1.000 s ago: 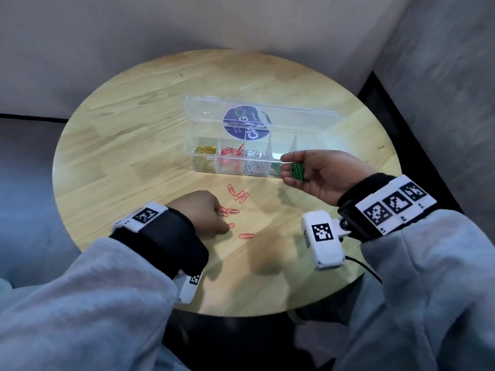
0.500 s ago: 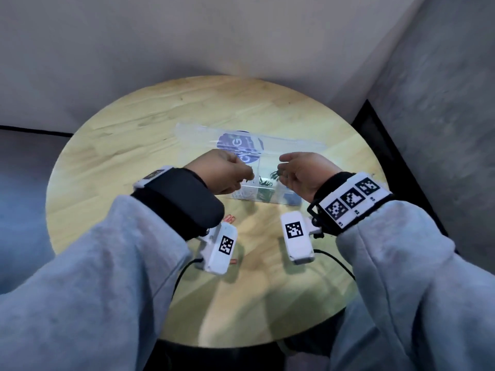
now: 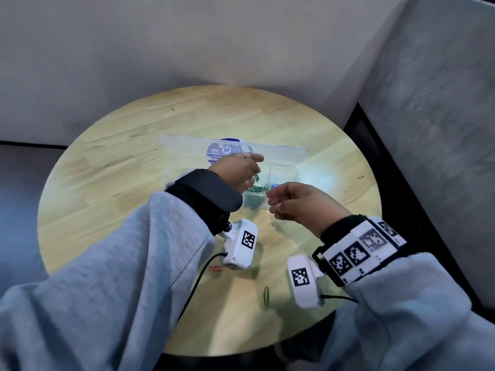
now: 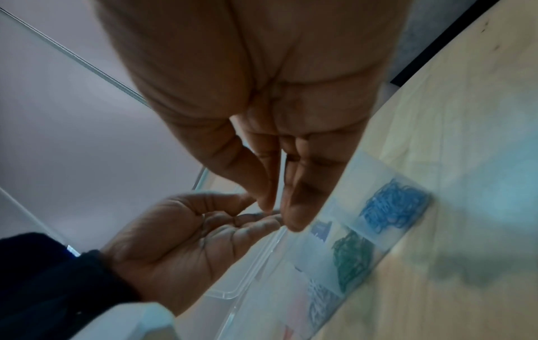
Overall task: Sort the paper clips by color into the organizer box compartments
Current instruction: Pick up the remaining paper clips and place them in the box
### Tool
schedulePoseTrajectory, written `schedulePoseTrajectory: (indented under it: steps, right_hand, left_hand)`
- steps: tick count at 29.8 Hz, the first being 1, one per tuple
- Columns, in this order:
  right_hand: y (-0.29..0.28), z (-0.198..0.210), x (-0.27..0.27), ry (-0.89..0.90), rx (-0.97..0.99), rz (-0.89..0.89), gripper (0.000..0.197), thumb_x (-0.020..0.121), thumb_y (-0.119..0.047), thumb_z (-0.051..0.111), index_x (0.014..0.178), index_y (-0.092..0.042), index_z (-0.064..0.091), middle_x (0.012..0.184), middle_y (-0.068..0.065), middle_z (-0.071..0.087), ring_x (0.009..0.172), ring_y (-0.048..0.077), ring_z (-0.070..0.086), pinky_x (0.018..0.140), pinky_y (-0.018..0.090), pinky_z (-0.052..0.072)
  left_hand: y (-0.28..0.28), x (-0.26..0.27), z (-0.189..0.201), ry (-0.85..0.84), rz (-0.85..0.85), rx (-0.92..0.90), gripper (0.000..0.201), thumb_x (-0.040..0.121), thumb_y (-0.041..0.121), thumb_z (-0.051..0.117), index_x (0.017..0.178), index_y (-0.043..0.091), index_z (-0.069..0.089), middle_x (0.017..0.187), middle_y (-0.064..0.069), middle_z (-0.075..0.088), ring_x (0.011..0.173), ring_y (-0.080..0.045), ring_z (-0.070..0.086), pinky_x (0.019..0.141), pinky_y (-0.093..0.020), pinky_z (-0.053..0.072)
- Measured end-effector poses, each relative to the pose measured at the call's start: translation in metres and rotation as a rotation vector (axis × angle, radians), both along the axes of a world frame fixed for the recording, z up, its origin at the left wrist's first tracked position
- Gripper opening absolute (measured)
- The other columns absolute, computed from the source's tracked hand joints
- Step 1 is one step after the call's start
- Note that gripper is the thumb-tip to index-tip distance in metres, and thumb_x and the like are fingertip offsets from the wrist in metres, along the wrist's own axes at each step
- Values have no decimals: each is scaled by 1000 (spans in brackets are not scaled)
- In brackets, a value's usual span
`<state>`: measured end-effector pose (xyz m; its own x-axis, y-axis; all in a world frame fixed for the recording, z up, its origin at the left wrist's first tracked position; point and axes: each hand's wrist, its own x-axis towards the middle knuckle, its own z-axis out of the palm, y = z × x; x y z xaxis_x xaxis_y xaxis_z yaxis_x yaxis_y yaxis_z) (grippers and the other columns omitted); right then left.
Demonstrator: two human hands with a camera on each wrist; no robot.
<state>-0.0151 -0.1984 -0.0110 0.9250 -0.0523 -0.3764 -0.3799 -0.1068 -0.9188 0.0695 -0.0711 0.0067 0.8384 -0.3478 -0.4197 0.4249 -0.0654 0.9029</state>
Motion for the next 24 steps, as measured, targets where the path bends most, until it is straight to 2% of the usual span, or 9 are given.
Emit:
schedulePoseTrajectory:
  steps: [2, 4, 7, 9, 12, 15, 17, 20, 24]
  right_hand:
    - [-2, 0, -1, 19, -102, 61, 25, 87, 10, 49, 82, -12, 60, 78, 6, 57, 69, 16, 58, 67, 20, 53]
    - [-4, 0, -2, 53, -349, 205, 19, 85, 2, 56, 80, -16, 60, 71, 1, 57, 66, 16, 56, 69, 25, 53]
    - [5, 5, -6, 80, -698, 528, 11, 81, -14, 66, 81, -23, 60, 66, -8, 54, 61, 12, 53, 69, 29, 51]
    - [16, 7, -11, 48, -863, 773, 11, 79, -22, 70, 85, -26, 61, 66, -11, 51, 60, 7, 49, 64, 25, 45]
    - [33, 2, -23, 25, -998, 1112, 21, 76, -25, 72, 96, -23, 64, 76, -9, 51, 67, 9, 47, 61, 25, 38]
    - [42, -8, -33, -12, -1145, 1351, 33, 78, -23, 72, 109, -22, 61, 93, -4, 48, 80, 15, 46, 53, 23, 31]
    - [45, -17, -38, -52, -1206, 1419, 29, 80, -20, 69, 107, -19, 60, 93, -2, 46, 81, 17, 45, 50, 23, 28]
    - [47, -25, -39, -95, -1205, 1426, 10, 80, -18, 66, 82, -19, 56, 92, 2, 53, 78, 19, 45, 50, 23, 27]
    - [44, -26, -33, -2, -1173, 1366, 32, 80, -13, 64, 57, -25, 44, 68, -4, 52, 63, 14, 44, 47, 22, 29]
  left_hand:
    - [4, -1, 0, -30, -30, 25, 34, 92, -6, 41, 119, 9, 56, 83, -5, 48, 77, -11, 47, 82, -23, 42]
    - [10, -2, 2, -58, -76, 53, 35, 92, -6, 41, 121, 6, 57, 93, -4, 52, 92, -12, 51, 86, -23, 42]
    - [27, -4, 6, -135, -156, 174, 22, 93, 0, 45, 100, 14, 60, 85, 0, 56, 78, -11, 57, 69, -17, 49]
    - [43, -7, 10, -266, -258, 388, 17, 92, 6, 49, 97, 18, 59, 80, 2, 58, 70, -10, 57, 59, -18, 48]
    - [71, -15, 14, -410, -443, 699, 12, 89, 18, 57, 100, 22, 60, 77, 6, 58, 66, -10, 58, 58, -23, 43]
    - [105, -19, 14, -449, -408, 1001, 9, 84, 22, 63, 93, 24, 62, 73, 7, 58, 67, -14, 59, 62, -22, 41]
    - [128, -19, 13, -415, -371, 1187, 10, 83, 20, 65, 93, 19, 64, 73, 5, 57, 76, -19, 58, 66, -23, 40]
    - [154, -19, 3, -290, -440, 1386, 8, 79, 19, 67, 83, 12, 66, 69, -2, 58, 70, -23, 53, 62, -24, 37]
    - [171, -21, -25, -186, -625, 1612, 19, 65, 32, 74, 63, 17, 61, 63, 1, 55, 59, -19, 49, 56, -25, 37]
